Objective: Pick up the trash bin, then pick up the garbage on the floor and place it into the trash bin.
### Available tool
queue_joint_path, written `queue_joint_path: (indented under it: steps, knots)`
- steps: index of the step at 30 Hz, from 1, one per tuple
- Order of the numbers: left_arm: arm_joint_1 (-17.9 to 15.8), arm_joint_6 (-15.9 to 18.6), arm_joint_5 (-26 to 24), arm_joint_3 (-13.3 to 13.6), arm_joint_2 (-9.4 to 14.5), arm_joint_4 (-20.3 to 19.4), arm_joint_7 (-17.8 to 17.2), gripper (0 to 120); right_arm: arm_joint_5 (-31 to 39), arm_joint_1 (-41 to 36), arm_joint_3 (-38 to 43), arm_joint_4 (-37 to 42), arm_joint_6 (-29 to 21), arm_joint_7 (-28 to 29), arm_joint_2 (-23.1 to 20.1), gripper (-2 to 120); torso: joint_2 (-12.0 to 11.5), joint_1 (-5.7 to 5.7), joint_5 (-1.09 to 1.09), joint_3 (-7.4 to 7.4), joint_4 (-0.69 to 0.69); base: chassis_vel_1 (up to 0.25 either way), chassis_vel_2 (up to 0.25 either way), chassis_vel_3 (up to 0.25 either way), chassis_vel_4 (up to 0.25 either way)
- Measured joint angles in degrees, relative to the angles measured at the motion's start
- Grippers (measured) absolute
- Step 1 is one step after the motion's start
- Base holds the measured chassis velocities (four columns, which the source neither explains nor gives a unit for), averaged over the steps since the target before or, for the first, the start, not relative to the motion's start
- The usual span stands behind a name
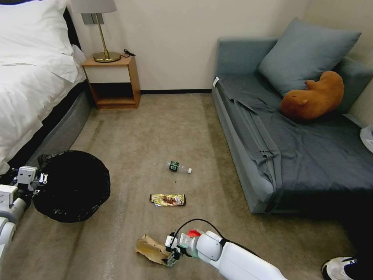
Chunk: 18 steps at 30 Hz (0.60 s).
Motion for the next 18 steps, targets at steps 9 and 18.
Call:
queue_joint_path:
  steps: [9,18]
  knots:
    - [0.6,-0.6,0.0,-1.0,-0.6,0.1,0.5,4,-0.2,-0.7,0.6,-0.4,0.1,0.0,0.7,53,0.0,0.0,0.0,0.0,0.0,0.0,0.0,0.0,0.0]
    - [0.9,-1.1,-0.1,-1.6,-0.7,0.2,1.0,4,0.0,-0.9,2.5,0.6,0.0,0.5,0.4,22,0.0,0.0,0.01,0.0,0.0,0.0,0.0,0.0,0.0]
